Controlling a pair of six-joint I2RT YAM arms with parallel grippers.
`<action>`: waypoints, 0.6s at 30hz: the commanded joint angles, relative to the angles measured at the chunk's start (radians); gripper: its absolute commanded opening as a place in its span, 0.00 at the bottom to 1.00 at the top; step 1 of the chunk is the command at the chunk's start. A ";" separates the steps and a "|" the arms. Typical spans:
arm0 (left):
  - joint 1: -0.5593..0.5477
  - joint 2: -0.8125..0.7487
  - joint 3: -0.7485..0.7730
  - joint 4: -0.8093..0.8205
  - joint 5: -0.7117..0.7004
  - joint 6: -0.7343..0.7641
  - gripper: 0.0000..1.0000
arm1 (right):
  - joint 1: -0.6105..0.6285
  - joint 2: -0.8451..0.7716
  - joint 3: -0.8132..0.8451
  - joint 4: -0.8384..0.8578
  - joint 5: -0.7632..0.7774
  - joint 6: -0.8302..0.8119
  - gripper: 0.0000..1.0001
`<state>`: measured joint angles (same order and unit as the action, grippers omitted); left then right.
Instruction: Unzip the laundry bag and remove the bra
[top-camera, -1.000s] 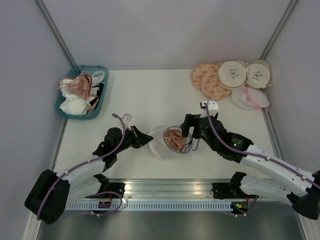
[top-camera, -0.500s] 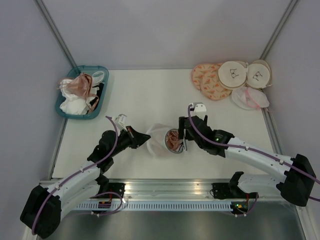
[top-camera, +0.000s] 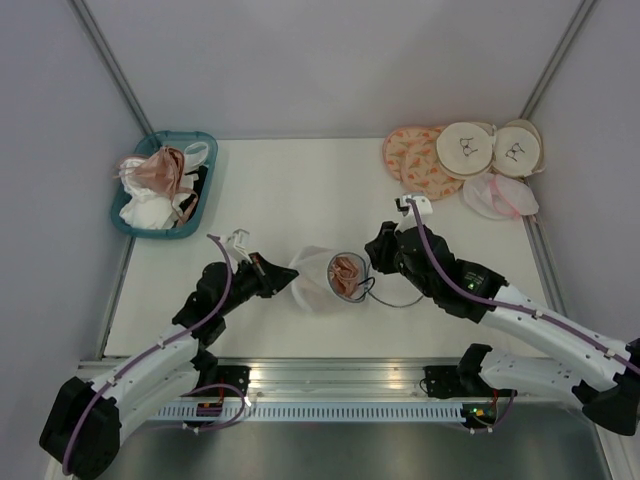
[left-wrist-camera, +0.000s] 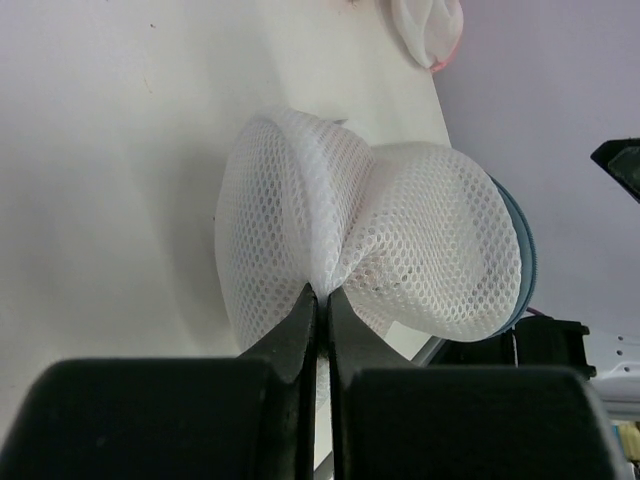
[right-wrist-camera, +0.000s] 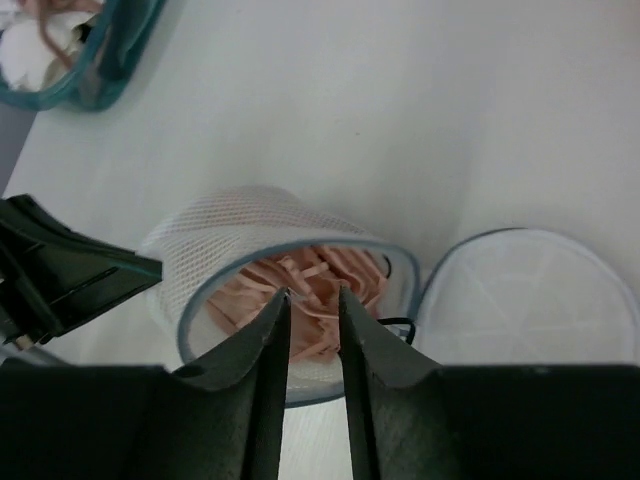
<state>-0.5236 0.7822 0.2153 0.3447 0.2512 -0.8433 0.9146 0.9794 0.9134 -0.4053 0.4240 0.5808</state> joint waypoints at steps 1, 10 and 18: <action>0.000 -0.029 -0.005 0.010 -0.023 -0.037 0.02 | 0.004 0.025 -0.030 0.172 -0.214 0.013 0.30; 0.000 -0.092 -0.056 -0.003 -0.049 -0.063 0.02 | 0.004 0.192 -0.169 0.307 -0.191 0.068 0.39; 0.000 -0.100 -0.103 0.014 -0.053 -0.091 0.02 | 0.004 0.312 -0.242 0.396 -0.206 0.123 0.59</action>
<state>-0.5236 0.6945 0.1303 0.3229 0.2108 -0.8940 0.9146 1.2652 0.6846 -0.1005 0.2321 0.6674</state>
